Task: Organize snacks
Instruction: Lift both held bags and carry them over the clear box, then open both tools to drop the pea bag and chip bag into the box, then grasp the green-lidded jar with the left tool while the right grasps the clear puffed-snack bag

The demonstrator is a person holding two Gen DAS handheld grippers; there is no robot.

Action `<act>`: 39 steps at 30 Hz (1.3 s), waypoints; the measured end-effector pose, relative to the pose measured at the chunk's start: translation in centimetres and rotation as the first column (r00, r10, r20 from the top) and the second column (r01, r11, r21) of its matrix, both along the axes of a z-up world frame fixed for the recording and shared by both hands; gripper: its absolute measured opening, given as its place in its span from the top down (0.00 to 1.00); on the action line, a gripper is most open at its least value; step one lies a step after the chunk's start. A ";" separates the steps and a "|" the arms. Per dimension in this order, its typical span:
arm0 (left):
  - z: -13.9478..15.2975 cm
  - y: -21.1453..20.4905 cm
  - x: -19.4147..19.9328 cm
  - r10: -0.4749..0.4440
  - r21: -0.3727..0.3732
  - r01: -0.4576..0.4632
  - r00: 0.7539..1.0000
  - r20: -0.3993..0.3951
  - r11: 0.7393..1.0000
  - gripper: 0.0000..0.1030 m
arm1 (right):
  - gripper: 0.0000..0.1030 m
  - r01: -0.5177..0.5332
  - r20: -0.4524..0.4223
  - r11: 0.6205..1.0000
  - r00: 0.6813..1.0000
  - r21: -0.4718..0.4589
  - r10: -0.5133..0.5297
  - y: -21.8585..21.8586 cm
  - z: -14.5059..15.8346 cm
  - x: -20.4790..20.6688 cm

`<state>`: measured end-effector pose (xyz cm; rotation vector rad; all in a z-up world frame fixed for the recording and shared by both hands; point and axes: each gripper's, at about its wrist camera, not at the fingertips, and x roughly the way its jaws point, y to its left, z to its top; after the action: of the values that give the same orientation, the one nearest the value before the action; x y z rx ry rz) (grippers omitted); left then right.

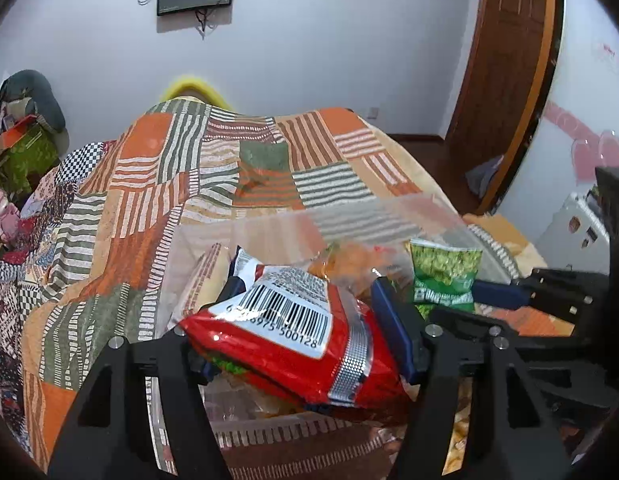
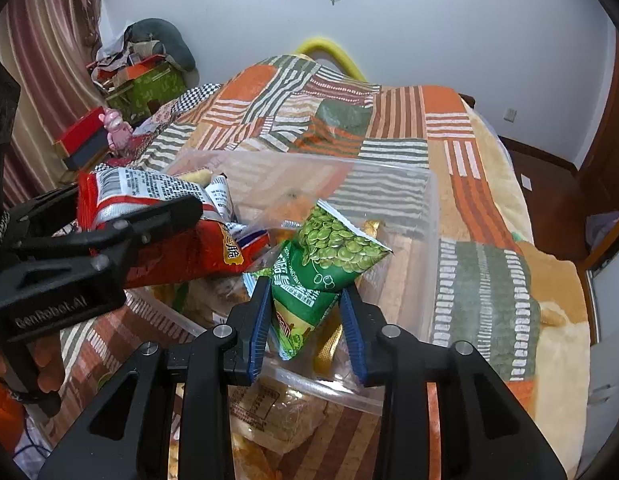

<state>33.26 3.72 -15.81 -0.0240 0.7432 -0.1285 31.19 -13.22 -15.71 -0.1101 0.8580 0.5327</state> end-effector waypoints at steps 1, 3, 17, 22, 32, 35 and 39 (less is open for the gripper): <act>0.0 -0.1 -0.2 -0.002 0.009 0.002 1.000 -0.001 1.000 0.37 | 0.69 0.001 -0.002 1.000 1.000 -0.002 -0.001 -0.1 0.0 -0.1; 0.0 -0.4 -0.4 -0.010 0.030 0.010 1.000 -0.006 0.999 0.35 | 0.68 -0.001 -0.008 1.000 1.000 0.000 0.001 -0.1 0.1 -0.1; 2.9 0.7 -5.9 -0.009 0.004 0.009 1.000 0.011 1.000 0.26 | 0.39 0.028 0.053 0.998 0.998 0.060 -0.031 -3.0 3.4 -3.5; 3.4 1.4 -9.0 -0.003 0.027 0.002 1.000 0.025 1.000 0.21 | 0.33 0.014 0.063 0.998 0.998 0.063 -0.018 -3.2 3.7 -5.6; 0.1 2.2 -13.1 -0.005 0.014 0.006 0.998 -0.062 1.000 0.19 | 0.26 0.001 0.033 0.999 0.999 0.050 -0.002 -2.4 2.0 -9.1; -1.4 1.8 -13.5 -0.013 -0.006 0.012 0.995 -0.102 1.000 0.19 | 0.23 -0.009 0.011 0.999 1.000 0.040 0.009 -1.8 1.0 -9.8; -3.1 1.2 -13.8 -0.025 -0.013 0.024 0.989 -0.145 1.000 0.20 | 0.15 -0.028 0.000 1.000 1.000 0.005 0.028 -1.1 -0.6 -10.5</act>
<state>19.46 4.89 -18.95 -0.0353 0.8885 -0.1556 20.70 -14.36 -16.33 -0.1171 0.8561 0.5609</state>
